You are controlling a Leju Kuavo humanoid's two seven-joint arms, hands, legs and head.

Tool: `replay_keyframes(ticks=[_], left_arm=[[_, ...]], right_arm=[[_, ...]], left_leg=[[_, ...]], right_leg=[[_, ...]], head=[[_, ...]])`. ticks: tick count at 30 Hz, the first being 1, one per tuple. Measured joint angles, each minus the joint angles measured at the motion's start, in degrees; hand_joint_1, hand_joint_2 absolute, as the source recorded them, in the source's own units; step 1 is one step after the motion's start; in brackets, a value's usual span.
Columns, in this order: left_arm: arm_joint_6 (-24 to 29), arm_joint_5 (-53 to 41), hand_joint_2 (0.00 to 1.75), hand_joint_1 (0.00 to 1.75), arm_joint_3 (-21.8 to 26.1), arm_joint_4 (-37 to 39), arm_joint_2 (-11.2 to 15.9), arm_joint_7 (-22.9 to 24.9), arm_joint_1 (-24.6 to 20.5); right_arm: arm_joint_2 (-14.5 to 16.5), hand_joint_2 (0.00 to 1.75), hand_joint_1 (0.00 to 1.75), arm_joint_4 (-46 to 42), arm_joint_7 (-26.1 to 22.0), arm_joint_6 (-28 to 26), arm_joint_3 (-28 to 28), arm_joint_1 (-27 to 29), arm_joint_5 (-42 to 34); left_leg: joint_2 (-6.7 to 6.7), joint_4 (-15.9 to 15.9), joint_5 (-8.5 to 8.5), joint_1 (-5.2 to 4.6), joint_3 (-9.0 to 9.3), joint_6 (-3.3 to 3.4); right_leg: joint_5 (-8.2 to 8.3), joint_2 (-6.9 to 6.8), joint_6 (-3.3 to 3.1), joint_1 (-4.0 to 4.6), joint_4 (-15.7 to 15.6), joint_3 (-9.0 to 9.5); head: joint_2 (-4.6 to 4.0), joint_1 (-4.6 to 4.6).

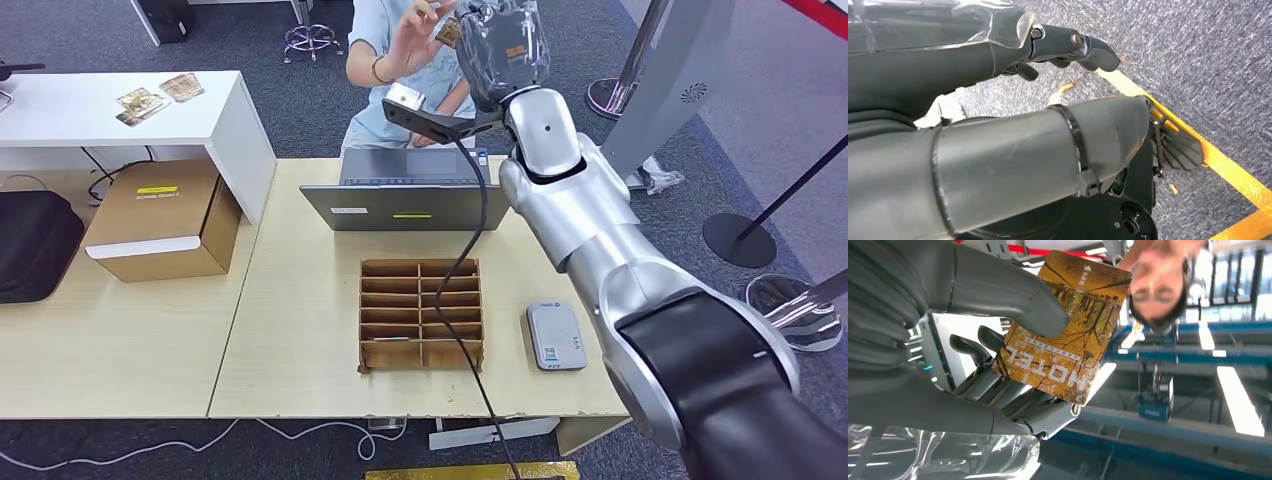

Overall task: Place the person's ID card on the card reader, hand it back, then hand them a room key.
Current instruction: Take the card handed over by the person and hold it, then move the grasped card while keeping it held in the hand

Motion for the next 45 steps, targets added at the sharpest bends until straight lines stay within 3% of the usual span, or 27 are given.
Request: replay_keyframes(ticks=[5, 11, 13, 17, 20, 24, 31, 37, 45], left_arm=[[-0.88, 1.46, 0.00, 0.00, 1.07, 0.00, 0.01, 0.00, 0.11], [-1.78, 2.79, 0.00, 0.00, 2.53, 0.00, 0.01, -0.02, 0.50], [-2.15, 3.36, 0.00, 0.00, 2.97, 0.00, 0.01, -0.02, 0.66], [-3.15, 4.89, 0.00, 0.00, 4.10, 0.00, -0.01, -0.05, 1.07], [-3.50, 5.84, 0.00, 0.00, 4.96, 0.00, -0.01, -0.25, 1.69], [-3.84, 6.51, 0.00, 0.00, 5.91, 0.00, -0.07, -0.35, 1.92], [-4.28, 6.69, 0.00, 0.00, 6.79, 0.00, -0.08, 0.04, 1.91], [-4.40, 6.90, 0.00, 0.00, 7.32, 0.00, -0.07, 0.54, 1.88], [-4.50, 7.45, 0.00, 0.00, 7.90, 0.00, -0.07, 1.25, 1.89]], right_arm=[[-4.53, 1.75, 1.75, -10.84, -2.37, -4.08, -2.13, 7.89, -1.00], [-10.83, 1.75, 1.75, -24.74, -10.23, -0.25, -7.76, 19.08, -15.48], [-13.01, 1.75, 1.75, -28.33, -13.42, 4.78, -10.21, 22.10, -24.88], [-19.45, 1.75, 1.75, -33.83, -19.85, 24.25, -17.72, 28.06, -54.70], [-25.21, 1.75, 1.75, -34.82, -21.13, 33.17, -23.50, 31.77, -66.59], [-30.50, 1.75, 1.75, -35.55, -21.00, 37.28, -28.37, 36.59, -71.55], [-35.72, 1.75, 1.75, -38.62, -17.45, 41.64, -30.90, 44.47, -77.84], [-39.47, 1.75, 1.75, -39.00, -14.87, 46.62, -30.12, 49.74, -80.78], [-41.88, 1.75, 1.75, -39.43, -11.22, 52.20, -25.37, 55.14, -85.43]], left_leg=[[-0.12, 0.00, -0.02, 0.00, -0.01, 0.02], [-0.12, 0.02, -0.08, -0.03, -0.03, 0.10], [-0.12, 0.05, -0.11, -0.03, -0.01, 0.12], [-0.48, 0.09, -0.13, -0.03, -0.06, 0.17], [-0.63, 0.11, -0.19, -0.05, -0.13, 0.27], [-0.48, 0.12, -0.29, -0.06, -0.14, 0.39], [-0.48, 0.11, -0.30, -0.04, -0.14, 0.41], [-0.42, 0.10, -0.30, -0.05, -0.15, 0.41], [-0.43, 0.10, -0.30, -0.05, -0.15, 0.41]], right_leg=[[-0.01, -0.12, 0.01, 0.00, -0.04, 0.04], [-0.01, -0.15, 0.02, -0.02, -0.09, 0.05], [-0.01, -0.15, 0.03, -0.02, -0.11, 0.05], [-0.10, -0.51, 0.15, -0.02, -0.15, 0.14], [-0.14, -0.69, 0.22, -0.03, -0.18, 0.20], [-0.14, -0.58, 0.23, -0.03, -0.20, 0.19], [-0.18, -0.57, 0.27, -0.02, -0.20, 0.17], [-0.18, -0.53, 0.27, -0.03, -0.20, 0.17], [-0.18, -0.55, 0.28, -0.03, -0.20, 0.18]], head=[[0.00, 0.01], [0.00, 0.00], [0.00, -0.01], [0.00, -0.01], [0.00, 0.01], [0.00, 0.00], [0.00, -0.01], [0.00, -0.02], [0.00, -0.01]])
